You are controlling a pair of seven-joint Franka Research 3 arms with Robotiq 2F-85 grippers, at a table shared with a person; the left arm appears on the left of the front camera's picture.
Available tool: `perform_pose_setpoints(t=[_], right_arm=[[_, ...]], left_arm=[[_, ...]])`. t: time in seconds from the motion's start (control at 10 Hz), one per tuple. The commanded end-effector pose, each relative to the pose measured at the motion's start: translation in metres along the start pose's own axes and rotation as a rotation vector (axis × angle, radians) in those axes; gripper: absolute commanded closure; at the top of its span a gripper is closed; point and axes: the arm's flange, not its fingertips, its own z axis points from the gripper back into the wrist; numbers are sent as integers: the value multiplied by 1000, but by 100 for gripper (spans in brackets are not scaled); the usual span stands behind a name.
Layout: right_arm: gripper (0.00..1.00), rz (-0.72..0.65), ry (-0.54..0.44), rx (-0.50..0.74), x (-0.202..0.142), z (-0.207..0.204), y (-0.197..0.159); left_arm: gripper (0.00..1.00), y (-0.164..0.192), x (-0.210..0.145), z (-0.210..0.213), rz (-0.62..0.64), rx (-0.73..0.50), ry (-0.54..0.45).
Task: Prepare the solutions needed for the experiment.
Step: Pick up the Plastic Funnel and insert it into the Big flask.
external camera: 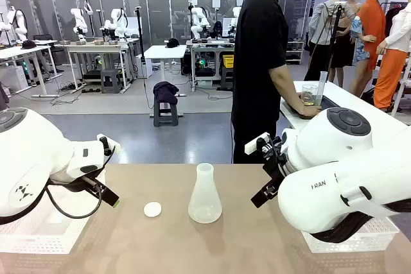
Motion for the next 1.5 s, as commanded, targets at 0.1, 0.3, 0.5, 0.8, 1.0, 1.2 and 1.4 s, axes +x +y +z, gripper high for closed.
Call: perform_pose_setpoints(t=[0.1,0.3,0.5,0.8,1.0,1.2,1.4], right_arm=[[0,0,0,0,0,0,0],[0,0,0,0,0,0,0],[0,0,0,0,0,0,0],[0,0,0,0,0,0,0],[0,0,0,0,0,0,0],[0,0,0,0,0,0,0],[0,0,0,0,0,0,0]], left_arm=[[0,0,0,0,0,0,0],[0,0,0,0,0,0,0],[0,0,0,0,0,0,0],[0,0,0,0,0,0,0],[0,0,0,0,0,0,0],[0,0,0,0,0,0,0],[0,0,0,0,0,0,0]])
